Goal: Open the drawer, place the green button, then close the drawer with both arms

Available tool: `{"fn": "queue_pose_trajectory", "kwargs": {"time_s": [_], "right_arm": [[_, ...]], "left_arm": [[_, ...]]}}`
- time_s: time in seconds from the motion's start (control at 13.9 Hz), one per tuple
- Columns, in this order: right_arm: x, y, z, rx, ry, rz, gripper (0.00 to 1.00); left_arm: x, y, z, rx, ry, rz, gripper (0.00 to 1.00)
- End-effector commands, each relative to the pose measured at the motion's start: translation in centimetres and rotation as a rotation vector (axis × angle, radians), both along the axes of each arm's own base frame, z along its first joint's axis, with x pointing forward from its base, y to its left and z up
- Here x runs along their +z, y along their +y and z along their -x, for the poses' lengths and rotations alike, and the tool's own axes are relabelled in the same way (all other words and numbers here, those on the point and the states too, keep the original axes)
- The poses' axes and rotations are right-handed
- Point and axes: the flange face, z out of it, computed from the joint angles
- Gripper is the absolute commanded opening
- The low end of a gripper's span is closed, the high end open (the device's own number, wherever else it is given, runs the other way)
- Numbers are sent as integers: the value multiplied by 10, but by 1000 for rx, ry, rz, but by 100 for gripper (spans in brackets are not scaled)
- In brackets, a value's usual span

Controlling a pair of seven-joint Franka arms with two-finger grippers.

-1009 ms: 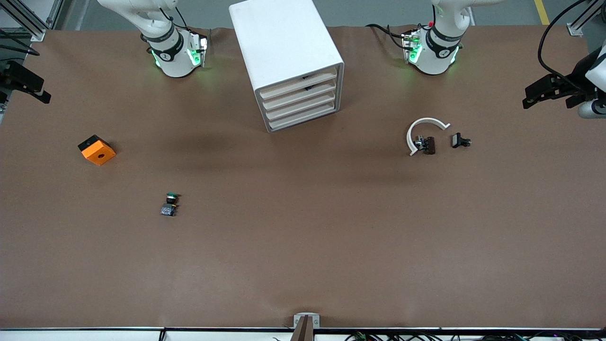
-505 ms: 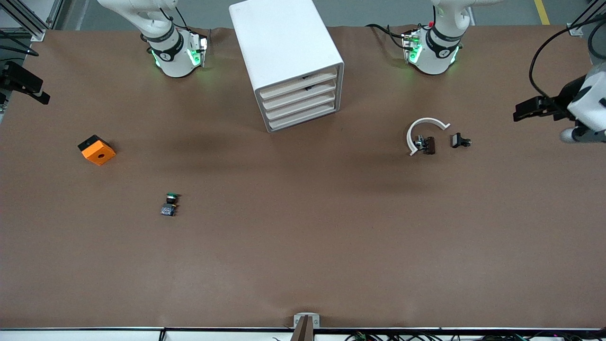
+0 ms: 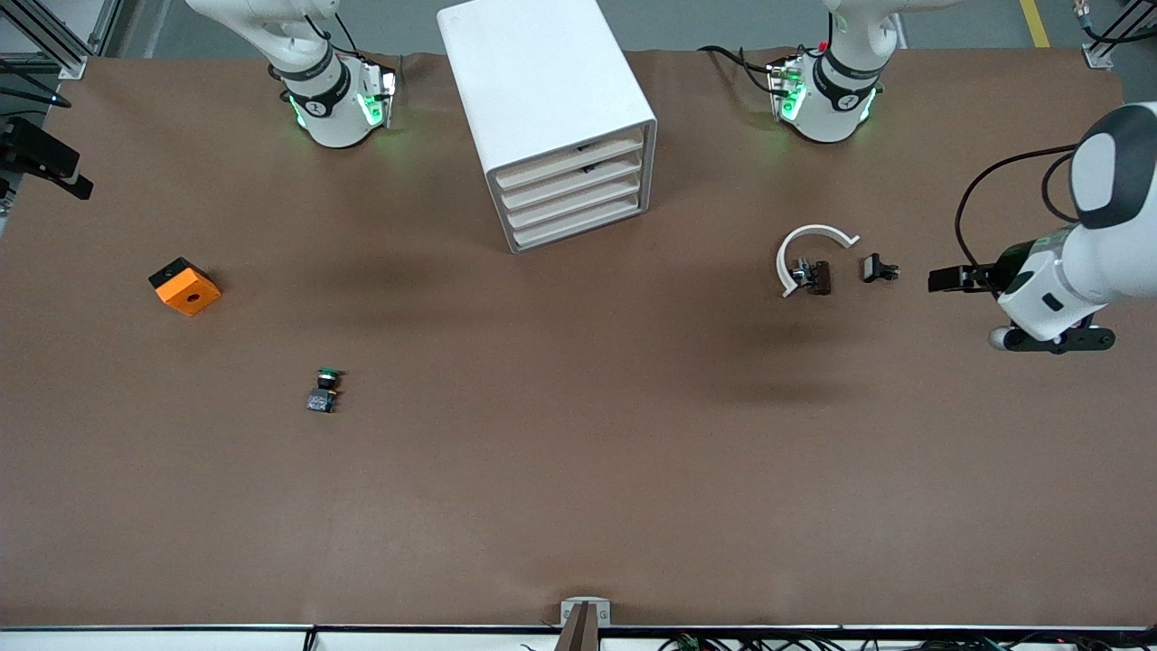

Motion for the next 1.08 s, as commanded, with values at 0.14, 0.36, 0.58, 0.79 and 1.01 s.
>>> {"fn": "queue_pose_trajectory", "kwargs": {"time_s": [0.14,0.36,0.58,0.79,1.01], "right_arm": [[1,2,6,-9,-9,3,100],[1,3,6,-7,-7,3,100],[2,4,6,-6,-9,3,100],[1,4,6,-6,-7,3,100],[1,3,6,-7,-6,3,100]], "left_arm": [[-64,-31,-12,67,15,-11,100],[-88,-61,-17,153,29,-33,100],[-92,-106,-25,328,22,-82,100],[-105,-157,-36,594,78,-89,100],[-114,-200,-47,765,159,-107,100]]}}
